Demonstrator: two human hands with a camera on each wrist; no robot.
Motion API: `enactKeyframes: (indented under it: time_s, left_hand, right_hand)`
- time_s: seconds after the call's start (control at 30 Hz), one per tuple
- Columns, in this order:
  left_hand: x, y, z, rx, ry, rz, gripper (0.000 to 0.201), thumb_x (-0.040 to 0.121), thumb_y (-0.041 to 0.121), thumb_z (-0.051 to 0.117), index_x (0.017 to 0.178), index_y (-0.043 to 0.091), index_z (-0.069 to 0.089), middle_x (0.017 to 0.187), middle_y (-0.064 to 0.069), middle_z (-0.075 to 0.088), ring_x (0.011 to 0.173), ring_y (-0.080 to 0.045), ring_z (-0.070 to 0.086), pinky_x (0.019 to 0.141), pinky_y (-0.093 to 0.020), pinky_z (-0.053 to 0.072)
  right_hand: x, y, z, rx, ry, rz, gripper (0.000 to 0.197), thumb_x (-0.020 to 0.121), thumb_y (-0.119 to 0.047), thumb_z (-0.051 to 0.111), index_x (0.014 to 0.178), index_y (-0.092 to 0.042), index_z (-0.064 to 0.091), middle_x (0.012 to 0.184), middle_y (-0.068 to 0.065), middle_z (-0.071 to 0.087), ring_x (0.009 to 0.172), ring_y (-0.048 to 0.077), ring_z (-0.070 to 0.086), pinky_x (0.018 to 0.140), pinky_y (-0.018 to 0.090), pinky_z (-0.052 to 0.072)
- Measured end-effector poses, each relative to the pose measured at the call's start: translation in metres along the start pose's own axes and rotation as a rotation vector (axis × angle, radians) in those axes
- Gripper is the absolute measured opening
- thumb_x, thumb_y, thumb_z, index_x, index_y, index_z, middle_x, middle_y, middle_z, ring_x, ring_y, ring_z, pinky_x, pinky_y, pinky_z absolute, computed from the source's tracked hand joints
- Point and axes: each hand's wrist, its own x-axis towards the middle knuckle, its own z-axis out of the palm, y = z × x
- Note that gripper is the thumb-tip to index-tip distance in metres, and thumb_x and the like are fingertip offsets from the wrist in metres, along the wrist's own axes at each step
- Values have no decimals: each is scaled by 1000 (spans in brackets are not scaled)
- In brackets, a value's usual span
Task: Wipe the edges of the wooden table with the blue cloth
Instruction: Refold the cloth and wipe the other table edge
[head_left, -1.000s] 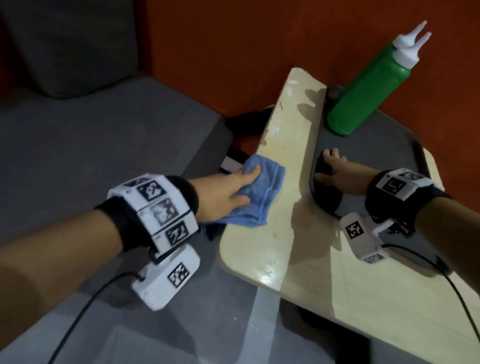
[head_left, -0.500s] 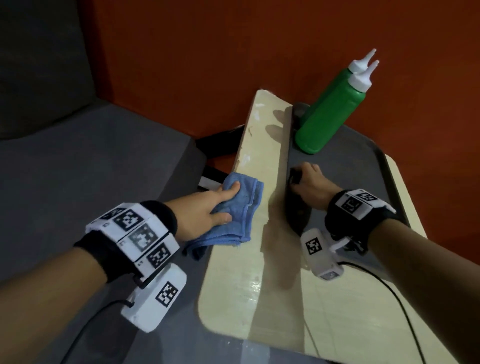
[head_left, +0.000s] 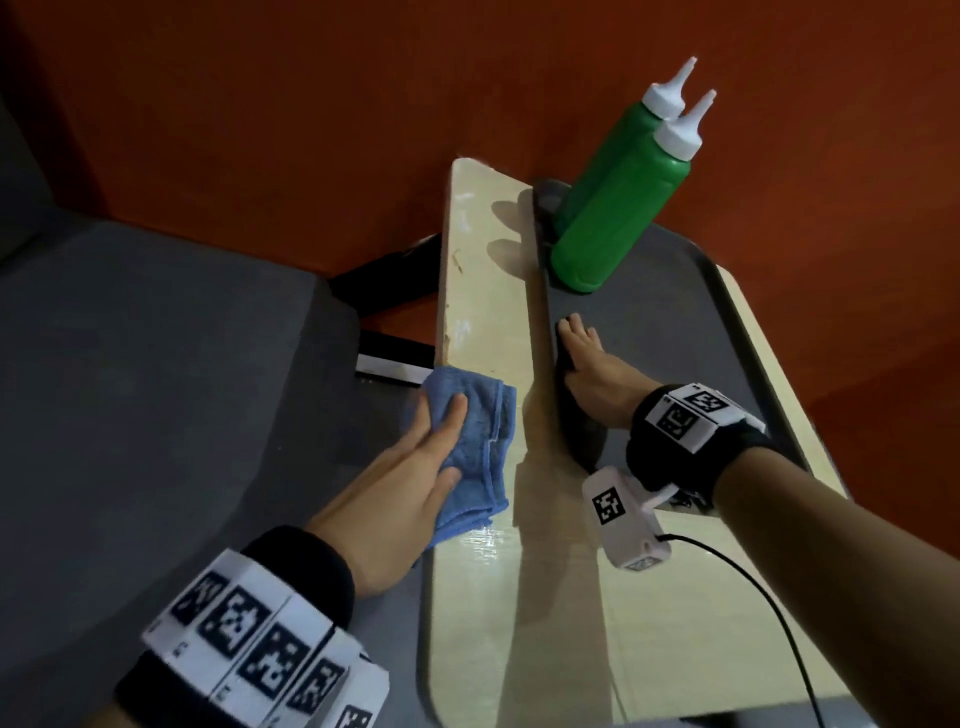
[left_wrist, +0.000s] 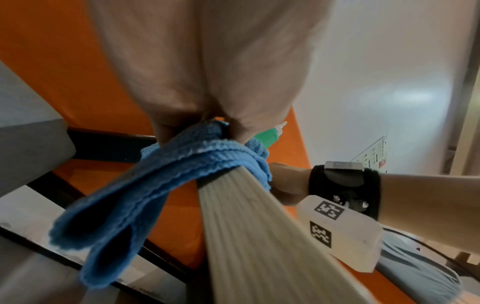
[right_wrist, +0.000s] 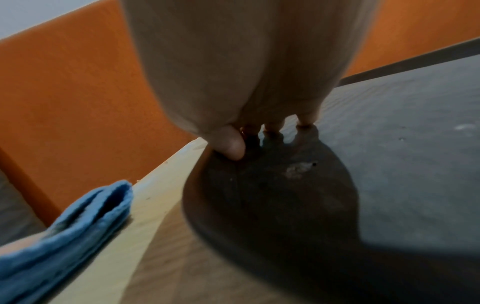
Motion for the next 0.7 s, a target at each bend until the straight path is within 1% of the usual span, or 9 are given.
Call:
enactKeyframes:
  time_s: [0.13, 0.17, 0.27, 0.33, 0.4, 0.5, 0.53, 0.63, 0.7]
  left_hand:
    - [26, 0, -13, 7, 39, 1, 61, 103, 20, 28, 154, 27, -6, 162, 2, -14, 148, -16, 20, 112, -16, 19]
    - [27, 1, -15, 7, 51, 6, 61, 103, 19, 28, 154, 26, -4, 163, 1, -11, 147, -18, 22, 112, -17, 21]
    - [5, 3, -11, 29, 21, 47, 59, 103, 17, 29, 154, 25, 1, 163, 1, -8, 148, -17, 18, 109, -13, 18]
    - [-17, 5, -3, 61, -39, 58, 59, 103, 20, 28, 154, 28, 0, 163, 1, -8, 148, -21, 18, 114, -26, 24]
    - [-23, 6, -1, 136, -63, 39, 60, 103, 20, 29, 154, 27, -3, 163, -3, -9, 146, -26, 26, 112, -32, 31]
    - [-4, 10, -12, 354, -61, 16, 62, 102, 20, 28, 154, 19, -6, 162, -8, -4, 134, -27, 40, 97, -24, 36]
    - [7, 11, -16, 388, -50, 3, 63, 102, 21, 29, 154, 19, -5, 161, -10, 0, 129, -28, 44, 94, -26, 38]
    - [45, 7, -32, 388, 37, -12, 60, 101, 19, 33, 155, 18, 7, 158, -17, 15, 128, -35, 47, 96, -37, 43]
    - [71, 4, -45, 420, 58, -11, 57, 101, 19, 33, 154, 17, 12, 157, -19, 20, 132, -37, 43, 102, -39, 40]
  right_hand:
    - [0, -1, 1, 21, 20, 9, 70, 92, 4, 29, 153, -14, -1, 161, 2, -14, 149, 22, -12, 120, 49, 2]
    - [0, -1, 1, 30, 22, 10, 70, 92, 4, 29, 153, -14, 0, 161, 1, -14, 149, 21, -12, 120, 49, 1]
    - [-1, -2, 0, 62, 6, 21, 70, 92, 5, 31, 153, -14, 2, 161, -1, -13, 149, 19, -11, 120, 48, 1]
    - [-3, -3, -2, 73, 7, 26, 70, 92, 6, 32, 153, -14, 3, 162, -1, -12, 149, 19, -11, 120, 47, 1]
    - [-3, -2, -2, 80, 7, 24, 70, 93, 7, 33, 153, -14, 3, 162, -1, -12, 149, 19, -11, 120, 46, 1]
    - [-3, -1, -2, 77, 0, 20, 70, 93, 6, 33, 153, -14, 3, 162, -1, -12, 149, 19, -11, 121, 46, 2]
    - [-3, 0, -3, 78, -2, 20, 70, 94, 5, 34, 153, -14, 2, 162, -1, -12, 149, 19, -11, 121, 46, 2]
    - [-3, 1, -3, 60, -16, 22, 70, 95, 3, 35, 153, -15, 1, 161, -2, -13, 148, 18, -11, 121, 45, 1]
    - [-2, 2, -3, 57, -22, 21, 70, 95, 2, 35, 153, -16, 0, 161, -2, -13, 148, 17, -11, 121, 43, 1]
